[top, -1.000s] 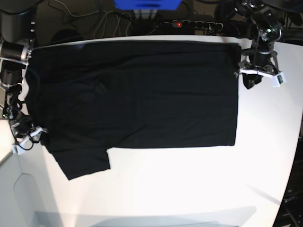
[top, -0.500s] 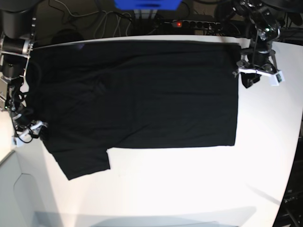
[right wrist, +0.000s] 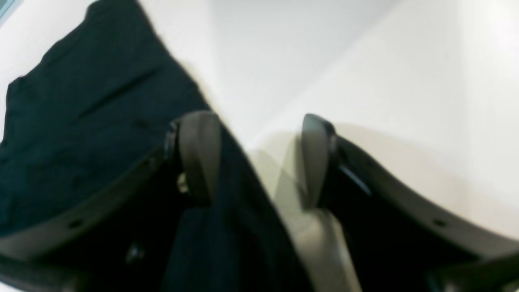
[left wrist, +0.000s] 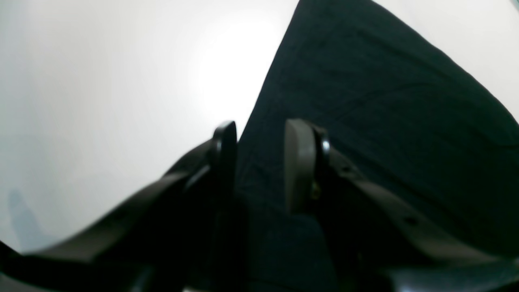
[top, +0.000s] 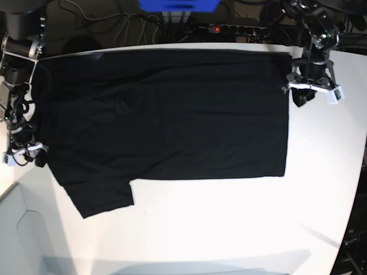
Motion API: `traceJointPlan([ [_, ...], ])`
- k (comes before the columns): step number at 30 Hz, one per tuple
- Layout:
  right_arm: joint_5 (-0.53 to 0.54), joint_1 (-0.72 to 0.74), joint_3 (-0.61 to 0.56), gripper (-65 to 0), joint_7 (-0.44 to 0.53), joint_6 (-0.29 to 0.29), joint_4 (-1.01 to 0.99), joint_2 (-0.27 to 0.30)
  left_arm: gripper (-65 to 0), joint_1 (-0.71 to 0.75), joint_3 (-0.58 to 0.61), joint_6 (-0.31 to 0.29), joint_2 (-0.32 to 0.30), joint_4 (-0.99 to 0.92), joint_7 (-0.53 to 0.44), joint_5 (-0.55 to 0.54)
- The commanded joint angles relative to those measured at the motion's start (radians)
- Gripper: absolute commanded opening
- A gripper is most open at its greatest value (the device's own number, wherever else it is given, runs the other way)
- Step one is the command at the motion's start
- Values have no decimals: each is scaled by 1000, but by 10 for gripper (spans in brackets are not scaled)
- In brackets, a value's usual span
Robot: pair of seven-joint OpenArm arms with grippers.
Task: Fold the T-shirt properly
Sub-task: 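Open left gripper and move it along the shirt side to the opposite corner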
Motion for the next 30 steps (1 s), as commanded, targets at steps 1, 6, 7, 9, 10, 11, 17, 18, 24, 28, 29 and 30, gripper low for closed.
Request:
traceJointPlan([
  [1, 17, 30, 6, -344, 42, 4, 16, 17, -451, 3, -3, -1, -7, 17, -20, -8],
  [6, 14, 28, -8, -344, 39, 6, 14, 11, -451, 2, -3, -1, -7, 17, -20, -8],
  [7, 14, 27, -28, -344, 36, 6, 14, 0, -451, 2, -3, -1, -7, 17, -20, -8],
  [9, 14, 27, -80, -344, 25, 8, 14, -3, -451, 0, -3, -1, -7, 17, -20, -8],
  [10, 14, 27, -111, -344, 23, 8, 14, -4, -451, -1, -3, -1, -7, 17, -20, -8],
  [11, 16, 27, -137, -344, 23, 8, 14, -6, -451, -1, -3, -1, -7, 17, -20, -8],
  [17, 16, 25, -214, -344, 3, 40, 13, -24, -451, -3, -3, -1, -7, 17, -20, -8],
  [18, 16, 25, -214, -344, 3, 40, 13, -26, -451, -3, -3, -1, -7, 17, -20, -8],
  [24, 14, 25, -215, -404, 3, 40, 13, -26, -451, -6, -3, -1, -7, 17, -20, -8],
  [28, 14, 25, -217, -561, 3, 40, 13, -26, -451, -26, 0, -1, -7, 17, -20, -21],
  [29, 13, 25, -217, -595, 3, 40, 13, -26, -451, -37, 0, -1, -7, 17, -20, -44],
  [30, 13, 25, -218, -612, 3, 40, 13, -26, -451, -46, -3, -1, -10, 14, -19, -73],
])
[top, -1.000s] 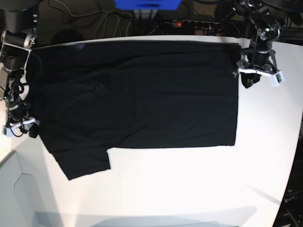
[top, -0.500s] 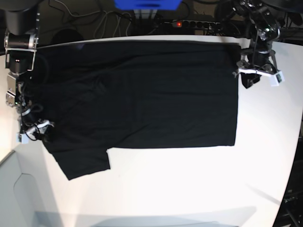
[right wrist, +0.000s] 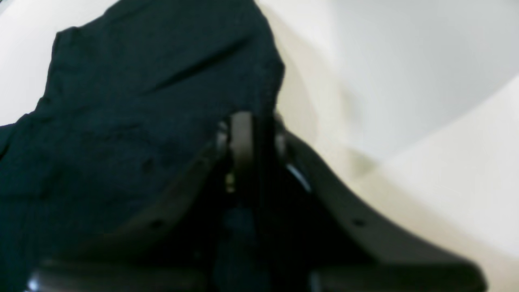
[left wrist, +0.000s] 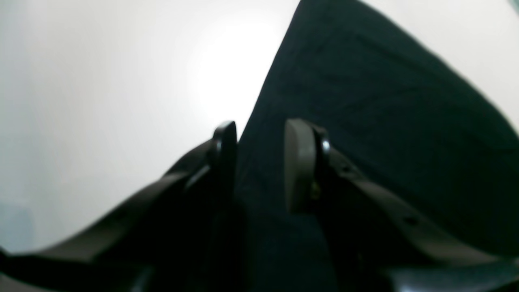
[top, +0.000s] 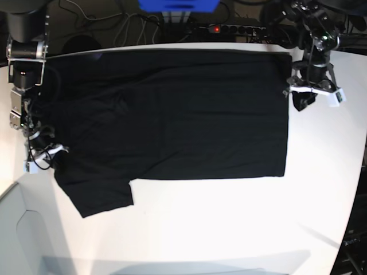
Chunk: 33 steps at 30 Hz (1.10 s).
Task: Fold the T-shirt properly
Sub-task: 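Open left gripper and move it along the shirt side to the opposite corner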
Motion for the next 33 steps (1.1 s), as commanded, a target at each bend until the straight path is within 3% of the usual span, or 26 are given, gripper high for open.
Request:
traceJointPlan([
  [1, -14, 9, -14, -617, -31, 18, 4, 11, -451, -9, -3, -4, -12, 4, -19, -41],
  [5, -14, 10, -66, -619, -31, 18, 4, 9, -451, -64, 1, 2, -56, -49, -7, -196],
  [7, -14, 10, -68, -619, -31, 18, 4, 8, -451, -122, -2, 4, -81, -110, 47, -259],
  [11, -14, 10, -69, -617, -31, 18, 4, -3, -451, -279, -12, 5, -136, -332, 136, -310],
  [18, -14, 10, -71, -617, -31, 18, 4, -3, -440, -535, -12, 5, -242, -756, 187, -302],
  [22, -14, 10, -71, -617, -31, 18, 4, -3, -331, -616, -11, 7, -277, -845, 187, -287],
  [26, -14, 10, -71, -616, -31, 18, 4, -3, -213, -699, -11, 1, -294, -911, 179, -205],
  [33, -14, 10, -71, -616, -31, 18, 4, -3, -210, -804, -11, -4, -294, -1115, 64, -40],
])
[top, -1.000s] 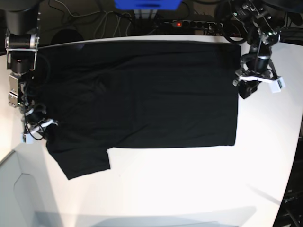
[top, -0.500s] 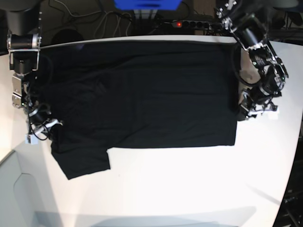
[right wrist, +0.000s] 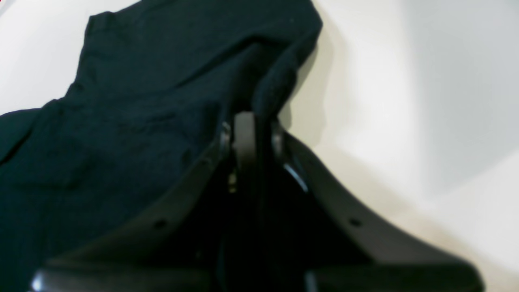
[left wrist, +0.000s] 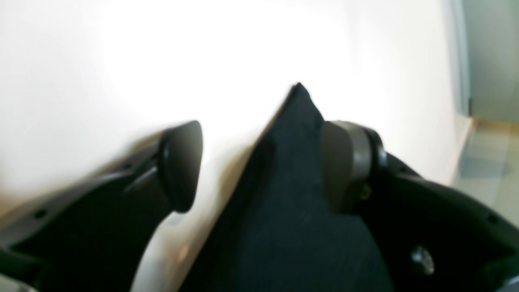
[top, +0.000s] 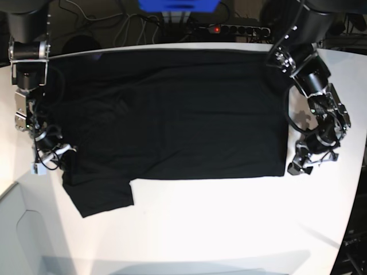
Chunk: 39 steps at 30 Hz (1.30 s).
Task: Fold the T-shirt properly
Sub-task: 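Open left gripper and move it along the shirt side to the opposite corner, then grasp the shirt corner at the hem with the left gripper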
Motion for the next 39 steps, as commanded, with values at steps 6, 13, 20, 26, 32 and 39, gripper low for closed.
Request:
traceJointPlan([
  [6, -30, 7, -2, -616, -46, 2, 1, 11, -210, -66, 5, 11, -5, -155, -80, 29],
  [13, -29, 6, -2, -616, -46, 2, 1, 11, -210, -75, 154, 11, 30, -212, -169, 19],
  [20, -29, 6, -2, -617, -48, 2, 1, 11, -212, -68, 156, 11, 53, -209, -163, 27],
  [26, -29, 6, -2, -619, -48, 2, 1, 11, -421, -46, 154, 11, 49, -204, -172, 27],
  [32, -29, 6, -2, -621, -48, 2, 1, 11, -645, -48, 156, 18, 27, -204, -172, 29],
  [39, -29, 30, -2, -621, -49, 2, 4, 10, -650, -57, 156, 20, 16, -171, -172, 29],
])
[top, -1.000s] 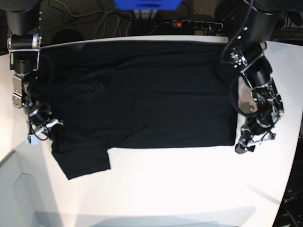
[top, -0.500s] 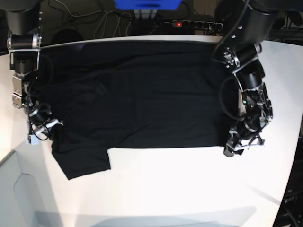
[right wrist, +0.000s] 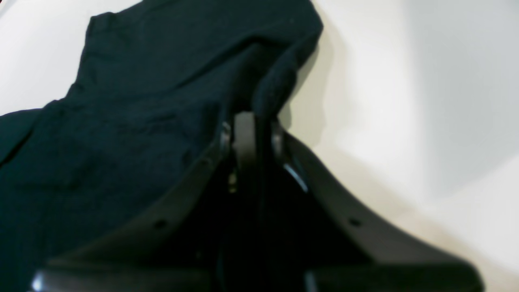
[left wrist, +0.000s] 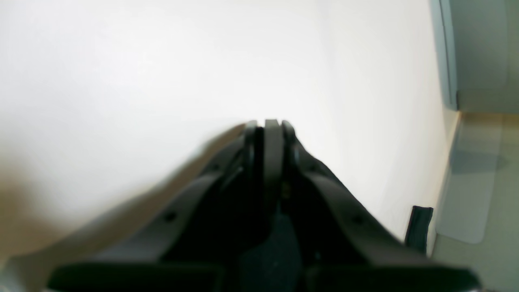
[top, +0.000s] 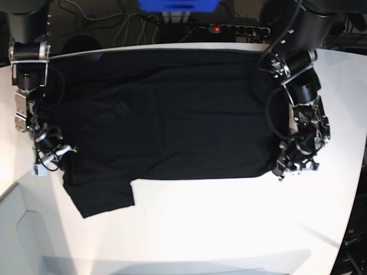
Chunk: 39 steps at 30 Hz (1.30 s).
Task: Fold the T-shirt properly
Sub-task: 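Grasp the shirt corner at the hem with the left gripper, then lift the shirt edge with both grippers and fold it toward the robot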
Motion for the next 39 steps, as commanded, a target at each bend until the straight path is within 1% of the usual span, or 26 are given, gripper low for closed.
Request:
traceJointPlan([
  [1, -27, 24, -2, -621, -45, 2, 4, 12, -650, -7, 2, 34, -12, 27, 19, 37],
  [5, -27, 59, -2, -621, -82, 2, 4, 12, -650, -6, 2, 34, -11, 83, 26, 37],
  [12, -27, 97, -2, -621, -82, 2, 5, 12, -650, -18, 2, 34, -18, 93, 26, 37],
  [15, -26, 113, -2, -621, -80, -11, 7, 15, -650, -35, 2, 35, -35, 93, 26, 34],
  [20, -26, 140, 1, -621, -82, -17, 7, 19, -650, -61, 2, 35, -44, 93, 26, 35],
  [23, -26, 142, 1, -621, -82, -17, 7, 21, -650, -64, 2, 35, -46, 96, 49, 32],
  [25, -21, 142, 4, -621, -82, -17, 8, 38, -650, -59, 2, 35, -46, 148, 74, 34],
  [29, -19, 142, 5, -622, -82, -17, 8, 42, -650, -32, 2, 35, -40, 275, 131, 37],
  [31, -19, 134, 41, -622, -82, -15, 8, 56, -650, -18, 2, 35, -38, 340, 166, 37],
  [35, -19, 111, 119, -622, -82, -12, 8, 61, -650, 22, 2, 35, -38, 442, 209, 37],
  [39, -19, 62, 159, -622, -83, -12, 59, 75, -650, 68, 2, 35, -40, 538, 252, 31],
])
